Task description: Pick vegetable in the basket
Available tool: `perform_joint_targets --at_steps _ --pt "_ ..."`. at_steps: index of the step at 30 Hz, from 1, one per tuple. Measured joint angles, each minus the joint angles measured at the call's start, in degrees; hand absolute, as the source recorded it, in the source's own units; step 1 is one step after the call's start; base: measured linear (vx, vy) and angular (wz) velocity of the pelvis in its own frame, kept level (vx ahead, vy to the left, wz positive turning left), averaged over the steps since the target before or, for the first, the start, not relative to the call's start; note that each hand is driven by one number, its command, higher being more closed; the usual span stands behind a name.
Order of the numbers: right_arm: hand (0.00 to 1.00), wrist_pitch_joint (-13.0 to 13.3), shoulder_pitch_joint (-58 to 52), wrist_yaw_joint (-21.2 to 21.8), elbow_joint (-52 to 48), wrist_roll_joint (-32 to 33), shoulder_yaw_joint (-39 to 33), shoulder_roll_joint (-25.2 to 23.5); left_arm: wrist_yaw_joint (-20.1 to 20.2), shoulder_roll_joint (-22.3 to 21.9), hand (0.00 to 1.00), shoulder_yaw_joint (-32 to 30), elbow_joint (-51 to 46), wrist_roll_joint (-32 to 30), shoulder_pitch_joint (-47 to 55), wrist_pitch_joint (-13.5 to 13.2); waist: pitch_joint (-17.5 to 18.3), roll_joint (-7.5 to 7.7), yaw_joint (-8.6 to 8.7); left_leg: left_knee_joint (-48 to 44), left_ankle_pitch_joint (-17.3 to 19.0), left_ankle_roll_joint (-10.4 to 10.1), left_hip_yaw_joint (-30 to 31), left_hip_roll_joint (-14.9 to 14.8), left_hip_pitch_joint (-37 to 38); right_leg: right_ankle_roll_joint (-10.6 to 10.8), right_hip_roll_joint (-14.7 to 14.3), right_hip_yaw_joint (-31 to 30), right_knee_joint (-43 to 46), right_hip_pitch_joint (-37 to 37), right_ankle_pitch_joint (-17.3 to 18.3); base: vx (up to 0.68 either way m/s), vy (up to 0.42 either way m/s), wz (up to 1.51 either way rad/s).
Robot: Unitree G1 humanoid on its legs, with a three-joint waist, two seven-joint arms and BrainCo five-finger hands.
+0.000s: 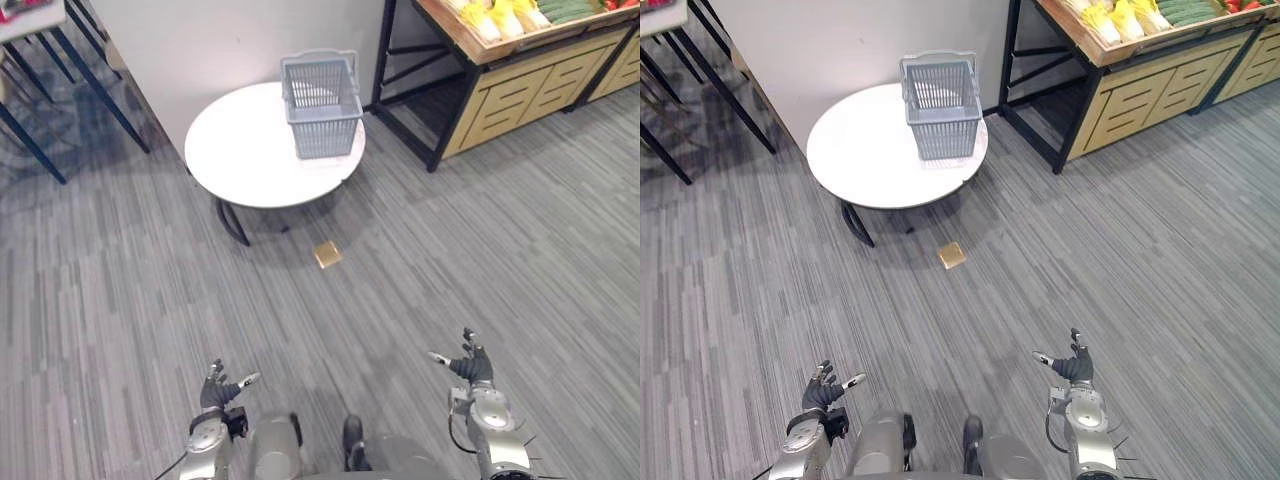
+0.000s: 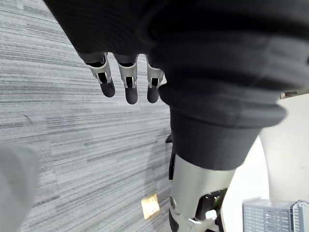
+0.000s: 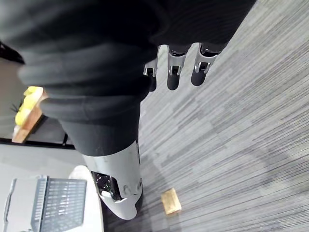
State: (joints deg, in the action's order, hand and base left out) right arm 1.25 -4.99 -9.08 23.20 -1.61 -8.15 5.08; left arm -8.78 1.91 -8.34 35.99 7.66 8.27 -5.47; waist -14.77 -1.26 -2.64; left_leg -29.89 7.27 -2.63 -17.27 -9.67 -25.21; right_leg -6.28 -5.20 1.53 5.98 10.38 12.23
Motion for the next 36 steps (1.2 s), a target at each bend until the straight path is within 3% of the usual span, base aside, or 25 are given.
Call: perform_joint_targets --at_steps 2,3,4,5,6,8,9,11,12,13,15,18,19,20,21,22,24,25,26,28,30,33,35,36 --pt "0.0 0.01 0.1 -0.68 -0.66 -0.08 0.02 0.56 0.01 -0.39 0.0 0.58 -0.01 -0.08 0.58 0.06 0.69 -0.21 0.04 9.07 -1.43 -2.07 -1.17 0.88 -0.01 1.25 0.17 -0.61 0.88 1.63 3.35 0.52 0.115 -0.14" --pt "0.0 -0.02 0.14 -0.86 -0.89 -0.12 -0.05 1.3 -0.03 -0.67 0.0 1.02 -0.01 -0.53 1.06 0.17 1.49 -0.55 -0.26 12.51 -2.43 -0.9 -2.98 0.92 -0.06 2.72 0.75 -1.45 1.22 3.22 5.77 0.63 0.198 -0.33" --pt "0.0 -0.13 0.01 -0.85 -0.86 -0.23 -0.07 1.52 -0.01 -0.62 0.0 1.26 -0.01 -0.68 1.65 0.22 2.39 0.15 -0.99 13.0 -4.83 1.73 -3.95 1.74 0.14 3.99 2.3 -2.43 1.58 4.77 7.6 0.84 0.269 -0.57" --pt "0.0 -0.16 -0.25 -0.79 -0.87 -0.52 -0.07 1.6 -0.01 -0.77 0.0 1.3 0.05 -0.88 2.66 0.26 4.27 1.37 -1.47 11.62 -8.74 6.26 -4.81 4.04 1.39 6.89 5.14 -3.65 5.39 4.52 9.63 1.06 0.346 -0.44" --pt "0.0 -0.15 -0.34 -0.8 -0.67 -1.41 -0.58 0.86 0.0 -0.45 0.0 1.35 0.51 -1.2 2.96 0.25 5.06 3.56 -1.11 8.16 -7.72 10.13 -5.08 6.53 2.5 9.6 8.34 -3.94 18.12 1.02 10.7 0.95 0.294 -0.23" --pt "0.0 -0.17 -0.19 -0.74 -0.13 -1.77 -0.52 0.92 0.0 -0.17 0.0 1.52 0.66 -1.33 2.55 0.24 5.14 4.49 -1.08 6.1 -3.58 10.2 -4.7 7.98 4.36 14.04 9.49 -3.91 32.56 -3.9 6.57 0.69 0.208 0.14" --pt "0.0 -0.17 0.22 -0.72 -0.11 -2.56 0.27 1.03 -0.05 0.59 0.0 2.04 1.39 -1.68 1.74 0.28 5.01 4.81 -0.9 4.3 0.51 10.22 -3.74 9.1 8.28 13.84 11.3 -3.63 49.37 -10.1 1.46 0.58 0.163 0.18" --pt "0.0 -0.18 1.26 -0.76 -0.22 -3.74 2.31 0.97 -0.23 0.66 0.0 2.11 1.61 -1.72 1.89 0.35 4.59 4.19 -0.58 4.49 3.72 9.99 -2.58 9.38 15.36 9.87 12.66 -1.8 59.7 -14.68 2.6 0.57 0.138 -0.02" --pt "0.0 -0.16 1.39 -0.74 -0.93 -3.96 3.26 0.97 -0.31 0.69 0.0 2.12 1.61 -1.72 1.88 0.39 4.47 3.81 -0.45 5.56 4.74 10.01 -1.97 9.37 18.05 8.6 12.45 -1.28 60.63 -15.97 3.39 0.55 0.093 0.0" --pt "0.0 0.21 1.76 -0.75 -3.29 -4.67 5.15 0.89 -0.47 1.15 0.0 2.19 1.6 -1.73 1.82 0.23 4.3 2.99 0.31 8.37 6.85 9.05 -0.06 9.19 22.87 7.13 11.71 0.11 60.24 -19.42 4.37 0.49 0.04 0.19" --pt "0.0 0.66 1.96 -0.69 -6.1 -5.62 7.61 0.88 -0.95 2.73 0.0 2.76 1.68 -1.71 1.74 0.19 4.12 3.09 0.85 10.63 8.52 8.08 1.11 8.9 26.85 7.74 10.66 0.5 54.27 -25.35 4.7 0.53 -0.03 0.27" --pt "0.0 0.76 2.49 -0.72 -9.67 -6.38 8.58 1.31 -1.39 3.54 0.0 3.36 2.61 -1.69 1.58 0.24 4.15 3.75 1.86 12.1 11.48 5.66 3.88 8.23 31.94 9.81 8.2 1.39 34.09 -31.12 2.45 0.52 -0.112 0.42" --pt "0.0 0.8 2.97 -0.72 -10.48 -6.84 8.74 2.14 -1.35 4.1 0.0 4.34 4.19 -1.73 1.13 0.24 4.41 4.07 2.11 12.42 12.47 4.22 5.59 8.37 33.12 10.72 6.88 -1.08 22.38 -30.98 -2.18 0.58 -0.167 0.84" --pt "0.0 0.84 3.31 -0.72 -10.8 -7.5 8.74 3.66 -1.26 4.16 0.0 5.12 6.11 -1.88 0.43 0.5 4.9 4.69 2.55 12.87 13.17 3.11 9.19 8.83 34.29 9.09 6.55 -3.06 16.3 -29.6 -13.85 0.59 -0.182 0.92" --pt "0.0 0.71 3.73 -0.7 -10.78 -7.96 8.91 4.85 -1.31 3.6 0.0 5.7 7.12 -1.91 -0.34 0.63 4.77 3.18 2.31 12.86 13.19 2.99 11.22 8.27 34.55 5.98 6.01 -2.39 16.75 -29.03 -13.48 0.57 -0.184 0.94" --pt "0.0 0.66 4.93 -0.69 -11.51 -9.31 9.33 6.62 -1.13 3.28 0.0 6.37 7.32 -2.45 -0.74 0.65 4.74 1.6 2.07 12.62 11.44 0.18 14.8 6.77 33.7 5.24 5.94 -1.35 17.61 -28.91 -12.09 0.51 -0.192 0.82" --pt "0.0 0.6 6.38 -0.6 -12.99 -11.8 10.12 8.16 -1.17 3.17 0.0 6.29 7.32 -3.76 -1.12 0.6 4.64 0.78 2.15 8.1 8.36 -1.21 18.28 6.53 31.68 3.71 7.19 2.07 17.94 -27.31 -9.22 0.46 -0.214 0.97" --pt "0.0 0.57 6.63 -0.6 -14.99 -12.91 11.25 9.03 -1.15 2.63 0.0 6.0 7.25 -3.95 -1.25 0.66 4.26 0.35 2.64 -2.29 5.29 -2.24 18.54 6.03 27.96 3.19 7.65 4.34 16.17 -23.59 -8.07 0.42 -0.218 0.99" --pt "0.0 0.56 6.94 -0.61 -17.16 -13.89 12.74 9.47 -1.08 2.18 0.0 6.06 6.63 -4.03 -0.47 0.64 3.95 0.19 1.94 -12.08 4.43 -1.37 16.83 3.67 24.28 2.49 7.33 5.17 13.45 -18.87 -7.57 0.39 -0.203 0.84" --pt "0.0 1.02 8.2 -0.6 -20.58 -14.86 15.5 9.7 -0.86 1.52 0.0 6.16 6.29 -4.47 0.38 0.64 3.97 0.31 1.43 -18.66 5.33 0.19 13.82 1.34 20.72 2.01 7.13 6.08 9.78 -13.9 -7.03 0.32 -0.171 0.28" --pt "0.0 2.17 10.35 -0.53 -21.78 -15.42 17.4 10.11 0.04 1.1 0.0 6.68 6.3 -4.66 0.93 0.7 3.98 0.32 1.38 -16.8 5.97 1.26 12.65 0.45 17.02 1.48 7.09 5.97 8.01 -12.33 -6.07 0.2 -0.084 0.03" --pt "0.0 2.3 11.36 0.16 -21.0 -17.13 19.4 12.09 0.04 1.32 0.0 6.74 6.32 -5.81 1.72 0.84 4.29 -0.47 0.5 -4.03 6.0 1.37 12.56 2.38 14.15 2.02 7.22 5.13 6.34 -11.73 -5.98 0.12 0.035 -0.15" --pt "0.0 2.28 11.92 0.55 -18.74 -18.23 20.88 15.32 0.0 1.34 0.0 7.04 6.37 -6.14 1.9 0.92 4.64 -1.88 0.25 8.47 -1.07 0.43 13.32 3.6 15.39 3.52 6.41 4.76 6.02 -11.71 -6.21 0.13 0.119 -0.12" --pt "0.0 2.24 13.62 0.55 -15.87 -19.7 21.82 17.52 0.03 1.74 0.0 8.2 7.21 -6.16 1.82 0.93 4.95 -4.15 0.33 13.36 -5.58 -0.15 14.13 3.11 16.4 4.39 5.05 4.5 6.0 -11.79 -5.93 0.11 0.128 0.0"
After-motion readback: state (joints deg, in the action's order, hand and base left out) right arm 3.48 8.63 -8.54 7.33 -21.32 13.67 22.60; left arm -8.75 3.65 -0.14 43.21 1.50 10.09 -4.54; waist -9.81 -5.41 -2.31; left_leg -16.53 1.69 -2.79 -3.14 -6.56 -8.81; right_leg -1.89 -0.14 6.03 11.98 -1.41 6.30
